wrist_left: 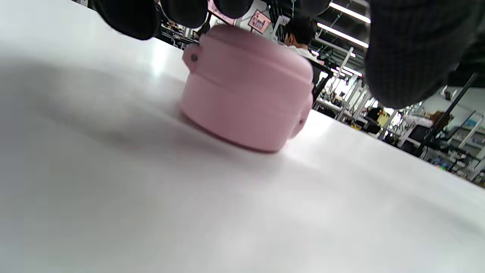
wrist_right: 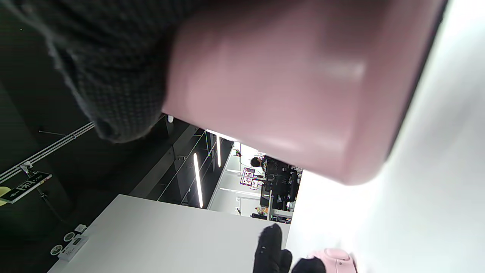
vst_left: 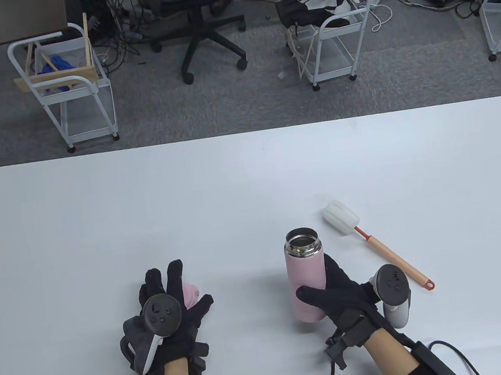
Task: Insert cup brush into the thermos (Clean the thermos with cup brush)
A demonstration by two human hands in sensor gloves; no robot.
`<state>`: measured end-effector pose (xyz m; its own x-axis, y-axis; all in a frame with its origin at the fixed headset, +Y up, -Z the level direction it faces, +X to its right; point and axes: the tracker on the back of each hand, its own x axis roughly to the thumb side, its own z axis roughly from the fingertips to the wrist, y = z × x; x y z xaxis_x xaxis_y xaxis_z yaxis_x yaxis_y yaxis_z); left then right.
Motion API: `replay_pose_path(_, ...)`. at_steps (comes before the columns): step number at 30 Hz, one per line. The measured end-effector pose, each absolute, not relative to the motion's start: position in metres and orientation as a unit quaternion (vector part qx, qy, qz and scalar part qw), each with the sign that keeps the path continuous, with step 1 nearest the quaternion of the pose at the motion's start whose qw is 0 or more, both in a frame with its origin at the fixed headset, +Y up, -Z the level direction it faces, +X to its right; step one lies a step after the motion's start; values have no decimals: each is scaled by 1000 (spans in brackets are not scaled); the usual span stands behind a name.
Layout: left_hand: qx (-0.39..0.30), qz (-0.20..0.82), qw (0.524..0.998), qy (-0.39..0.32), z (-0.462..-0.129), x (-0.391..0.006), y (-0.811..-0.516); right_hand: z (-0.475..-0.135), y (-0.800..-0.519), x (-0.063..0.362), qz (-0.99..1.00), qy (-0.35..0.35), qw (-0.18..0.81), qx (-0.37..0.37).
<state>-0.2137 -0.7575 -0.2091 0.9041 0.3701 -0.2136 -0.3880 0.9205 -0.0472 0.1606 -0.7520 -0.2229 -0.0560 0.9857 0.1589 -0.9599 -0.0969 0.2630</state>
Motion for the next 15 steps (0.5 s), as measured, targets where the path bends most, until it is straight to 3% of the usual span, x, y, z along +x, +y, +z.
replay_pose_path(5, -83, 165, 978, 94, -215, -211, -765, -224, -752, 163, 730, 42, 667, 147)
replay_pose_path(9, -61, 146, 983, 95, -214, -210, -761, -224, -751, 164, 739, 38, 658, 137)
replay_pose_path(15, -27, 279, 958, 68, -211, -209, -753, -224, -749, 164, 760, 38, 635, 132)
